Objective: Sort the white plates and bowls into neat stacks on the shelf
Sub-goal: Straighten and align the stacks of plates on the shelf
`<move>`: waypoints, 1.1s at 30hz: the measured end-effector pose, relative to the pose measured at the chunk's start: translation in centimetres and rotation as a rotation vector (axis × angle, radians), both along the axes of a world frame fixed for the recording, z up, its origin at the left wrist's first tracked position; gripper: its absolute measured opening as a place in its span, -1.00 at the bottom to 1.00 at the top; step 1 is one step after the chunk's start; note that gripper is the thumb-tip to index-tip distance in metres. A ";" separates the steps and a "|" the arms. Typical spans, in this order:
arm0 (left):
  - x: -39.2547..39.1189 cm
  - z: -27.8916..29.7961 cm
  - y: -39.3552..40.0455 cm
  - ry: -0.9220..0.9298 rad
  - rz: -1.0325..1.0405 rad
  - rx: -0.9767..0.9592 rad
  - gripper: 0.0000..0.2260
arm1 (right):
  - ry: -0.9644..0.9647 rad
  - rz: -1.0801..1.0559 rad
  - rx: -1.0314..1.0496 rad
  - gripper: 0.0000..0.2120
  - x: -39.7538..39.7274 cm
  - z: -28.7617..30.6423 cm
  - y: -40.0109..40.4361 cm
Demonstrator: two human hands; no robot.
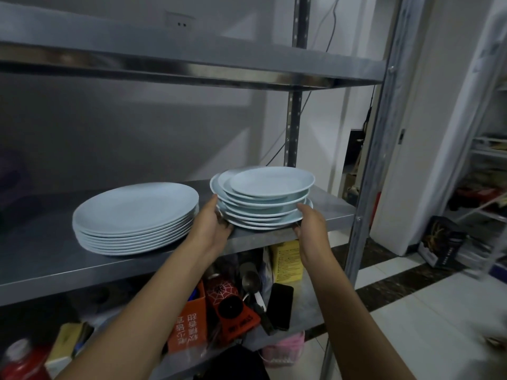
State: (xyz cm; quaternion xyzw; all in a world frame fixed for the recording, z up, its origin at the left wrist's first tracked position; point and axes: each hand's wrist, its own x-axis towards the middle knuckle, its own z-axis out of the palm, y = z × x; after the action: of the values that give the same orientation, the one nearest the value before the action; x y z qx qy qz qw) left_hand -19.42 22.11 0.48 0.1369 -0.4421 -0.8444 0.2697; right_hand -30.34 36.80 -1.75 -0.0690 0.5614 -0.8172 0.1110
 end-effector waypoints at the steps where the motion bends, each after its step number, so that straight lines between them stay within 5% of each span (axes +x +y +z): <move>1: 0.1 -0.2 0.0 0.005 -0.026 0.010 -0.71 | -0.031 -0.003 -0.011 -0.61 -0.4 0.2 0.0; 6: 0.5 -0.8 0.5 -0.018 -0.107 0.092 -0.67 | -0.069 0.033 -0.176 -0.73 -2.2 1.2 0.6; 13: -1.8 0.4 -1.2 -0.123 0.035 0.055 -0.59 | -0.187 0.080 -0.225 -0.47 -5.6 1.6 0.2; 33: -2.6 -0.5 -0.6 -0.071 0.112 0.021 -0.70 | -0.330 0.205 -0.255 -0.37 -8.2 1.7 -2.1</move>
State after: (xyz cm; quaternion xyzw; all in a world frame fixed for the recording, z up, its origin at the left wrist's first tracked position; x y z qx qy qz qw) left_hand -22.01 21.54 0.02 0.1942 -0.4344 -0.8271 0.2992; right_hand -38.56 34.65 -0.01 -0.0044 0.4177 -0.8662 0.2742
